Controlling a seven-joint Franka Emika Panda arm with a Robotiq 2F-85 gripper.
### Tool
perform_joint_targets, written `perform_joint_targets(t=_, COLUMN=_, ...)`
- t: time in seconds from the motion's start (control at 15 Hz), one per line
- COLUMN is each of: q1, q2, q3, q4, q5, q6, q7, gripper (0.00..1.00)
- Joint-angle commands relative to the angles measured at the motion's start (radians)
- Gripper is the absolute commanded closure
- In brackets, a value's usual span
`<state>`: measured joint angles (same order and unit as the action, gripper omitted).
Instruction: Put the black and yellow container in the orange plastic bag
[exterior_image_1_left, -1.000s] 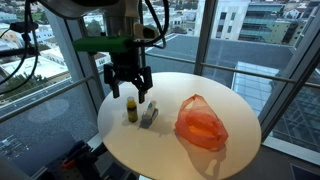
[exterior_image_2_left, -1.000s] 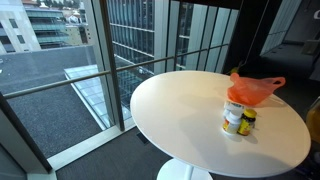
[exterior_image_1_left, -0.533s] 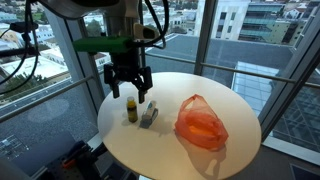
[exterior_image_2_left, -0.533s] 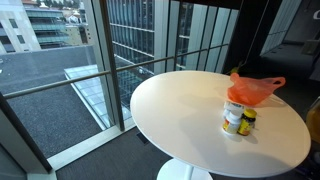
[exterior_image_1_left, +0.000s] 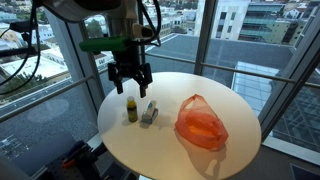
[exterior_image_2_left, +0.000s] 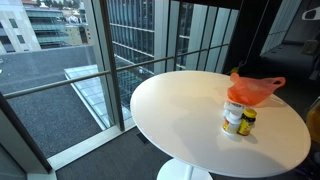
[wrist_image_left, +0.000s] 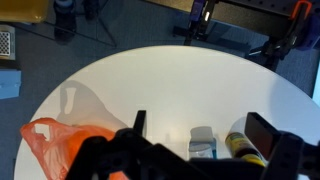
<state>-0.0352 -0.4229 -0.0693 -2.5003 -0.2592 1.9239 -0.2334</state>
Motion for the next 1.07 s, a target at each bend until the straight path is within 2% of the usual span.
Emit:
perform_joint_targets(t=0.0, q1=0.016, q2=0.081, q3=0.022, q4=0.072, q5=0.031, q6=0.011, q7=0.062, gripper=0.00)
perform_joint_targets(t=0.53, q1=0.043, q2=0.197, q3=0.038, q4=0.160, q5=0.154, q6=0.051, q7=0.076, gripper=0.00)
perform_joint_targets(t=1.0, q1=0.042, q2=0.191, q3=0.046, q4=0.123, q5=0.135, q6=0.084, q7=0.063, gripper=0.00)
